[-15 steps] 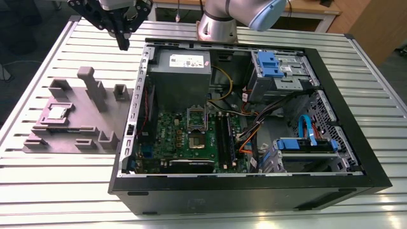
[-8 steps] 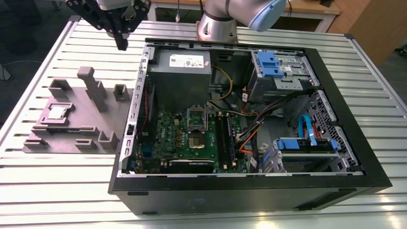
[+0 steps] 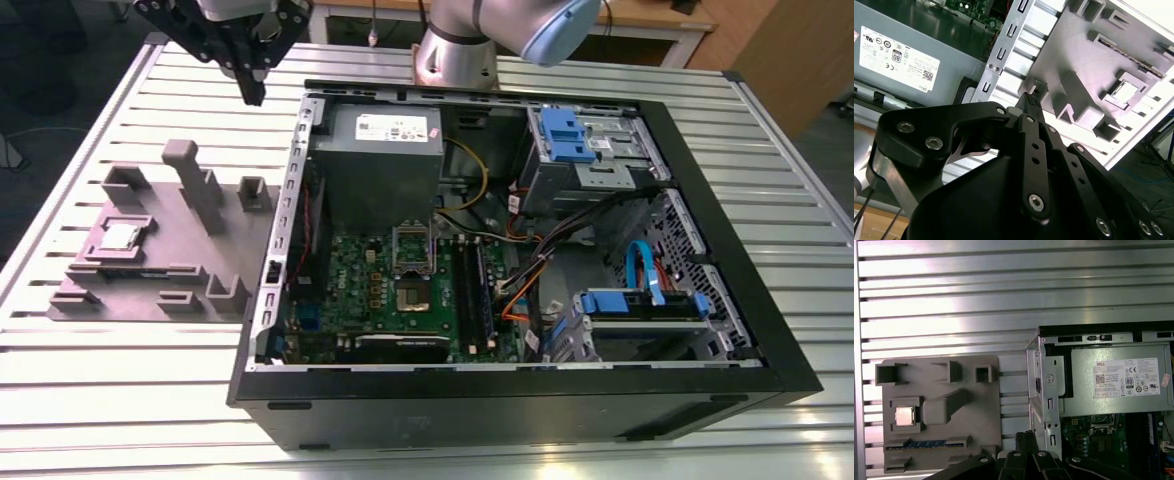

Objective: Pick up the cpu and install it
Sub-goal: 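Reach for the cpu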

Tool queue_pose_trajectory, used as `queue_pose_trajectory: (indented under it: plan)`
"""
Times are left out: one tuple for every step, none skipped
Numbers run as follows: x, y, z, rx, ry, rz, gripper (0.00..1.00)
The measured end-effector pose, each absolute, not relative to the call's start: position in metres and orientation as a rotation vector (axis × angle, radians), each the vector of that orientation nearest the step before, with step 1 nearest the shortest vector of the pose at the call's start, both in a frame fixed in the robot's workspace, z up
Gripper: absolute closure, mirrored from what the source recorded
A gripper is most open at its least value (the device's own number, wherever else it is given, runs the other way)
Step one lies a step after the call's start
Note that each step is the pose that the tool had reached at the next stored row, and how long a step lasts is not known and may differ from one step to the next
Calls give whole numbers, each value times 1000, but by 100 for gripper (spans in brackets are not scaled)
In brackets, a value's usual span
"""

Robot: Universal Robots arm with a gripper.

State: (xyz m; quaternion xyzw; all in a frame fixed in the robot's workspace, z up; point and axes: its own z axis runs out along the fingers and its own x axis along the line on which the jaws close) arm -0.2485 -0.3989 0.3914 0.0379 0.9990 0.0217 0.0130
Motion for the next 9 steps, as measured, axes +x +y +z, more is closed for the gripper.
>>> queue_pose_trajectory:
  plan:
    - [-249, -399, 391, 118, 3113, 68, 89]
    - [-250, -399, 391, 118, 3113, 68, 89]
    - [-250, -399, 391, 118, 3113, 68, 89]
    - [-251, -399, 391, 118, 3113, 68, 89]
    - [-251, -399, 391, 118, 3113, 68, 89]
    - [-251, -399, 391, 118, 3113, 68, 89]
    - [-252, -399, 391, 118, 3113, 68, 89]
    - [-252, -399, 391, 118, 3113, 68, 89]
    - [-252, -399, 391, 118, 3113, 68, 89]
